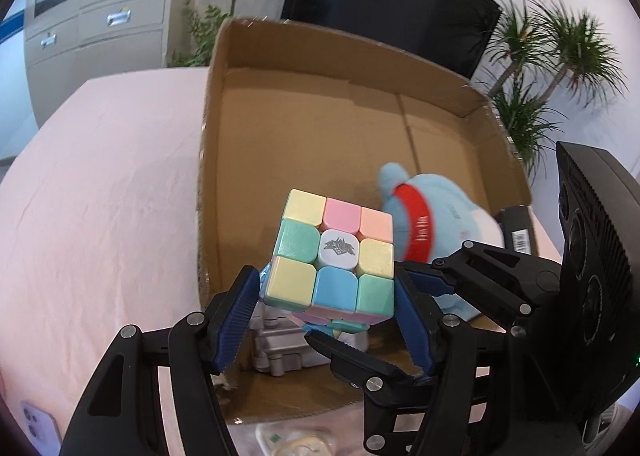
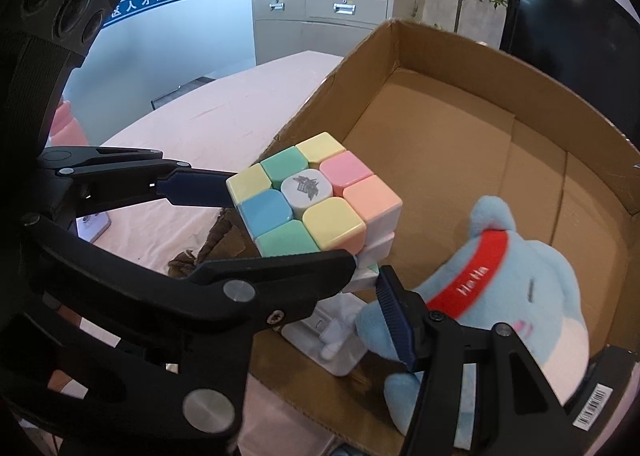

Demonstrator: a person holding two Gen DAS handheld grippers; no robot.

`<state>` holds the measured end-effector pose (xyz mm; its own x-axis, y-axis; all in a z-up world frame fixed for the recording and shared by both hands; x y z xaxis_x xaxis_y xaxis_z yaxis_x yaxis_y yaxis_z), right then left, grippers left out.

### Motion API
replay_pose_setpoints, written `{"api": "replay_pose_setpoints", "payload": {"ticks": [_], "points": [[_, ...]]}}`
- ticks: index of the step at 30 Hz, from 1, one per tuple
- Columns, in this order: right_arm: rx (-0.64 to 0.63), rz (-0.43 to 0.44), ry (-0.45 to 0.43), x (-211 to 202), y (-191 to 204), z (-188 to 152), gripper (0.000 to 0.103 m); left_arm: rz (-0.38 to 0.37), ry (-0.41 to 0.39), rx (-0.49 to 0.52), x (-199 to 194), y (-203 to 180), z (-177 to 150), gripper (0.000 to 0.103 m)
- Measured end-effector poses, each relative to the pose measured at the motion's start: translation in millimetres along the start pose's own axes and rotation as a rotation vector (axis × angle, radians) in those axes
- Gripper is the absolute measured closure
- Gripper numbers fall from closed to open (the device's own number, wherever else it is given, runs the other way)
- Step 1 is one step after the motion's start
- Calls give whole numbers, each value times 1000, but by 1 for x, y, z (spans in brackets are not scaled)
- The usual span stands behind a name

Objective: Organize objects
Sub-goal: 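Carry the Rubik's cube with both tools into the cardboard box and release, then grasp the black cat-shaped object with both tools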

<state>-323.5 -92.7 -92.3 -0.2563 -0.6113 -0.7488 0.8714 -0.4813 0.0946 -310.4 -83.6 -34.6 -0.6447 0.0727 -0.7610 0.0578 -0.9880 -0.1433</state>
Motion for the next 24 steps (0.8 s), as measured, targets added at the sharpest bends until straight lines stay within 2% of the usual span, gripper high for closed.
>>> {"api": "replay_pose_setpoints", "payload": {"ticks": [4, 6, 7, 8, 10, 11, 13, 17, 20, 24], "points": [[6, 14, 42, 15, 0, -1, 48, 14, 12, -40, 7, 4, -4, 38], [-3, -21, 66, 13, -1, -2, 38, 19, 21, -88, -4, 7, -1, 38], [2, -30, 67, 7, -2, -3, 38, 9, -4, -85, -15, 3, 2, 38], [22, -26, 51, -5, -5, -4, 37, 0, -40, -78, -30, -3, 5, 37], [35, -48, 0, -40, -12, -8, 32, 1, -99, -56, -55, -15, 9, 21], [54, -66, -36, -62, -19, -13, 24, 3, -122, -46, -65, -22, 9, 18], [98, -68, -86, -92, -30, -24, 23, -13, -149, -24, -78, -40, 2, 16], [240, -82, -135, -142, -57, -79, 23, -56, -83, 22, -66, -82, -29, 16], [318, -67, -118, -144, -66, -122, 23, -7, -15, 56, -40, -101, -67, 16], [424, -19, -82, -125, -72, -167, 23, -16, 75, 63, 1, -117, -103, 16]]}}
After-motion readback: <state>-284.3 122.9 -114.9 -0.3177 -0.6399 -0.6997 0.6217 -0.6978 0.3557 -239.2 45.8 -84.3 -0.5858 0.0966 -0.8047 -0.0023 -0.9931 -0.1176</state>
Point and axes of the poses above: each gripper's, at about its wrist camera, not at the fingertips, and x roughly the way its jaws point, y to its left, z to its top, the point moved 7 cm from there along x, roughly the way its jaws point, and after that the axes turned 10 degrees about z, right-handed, at the moved point
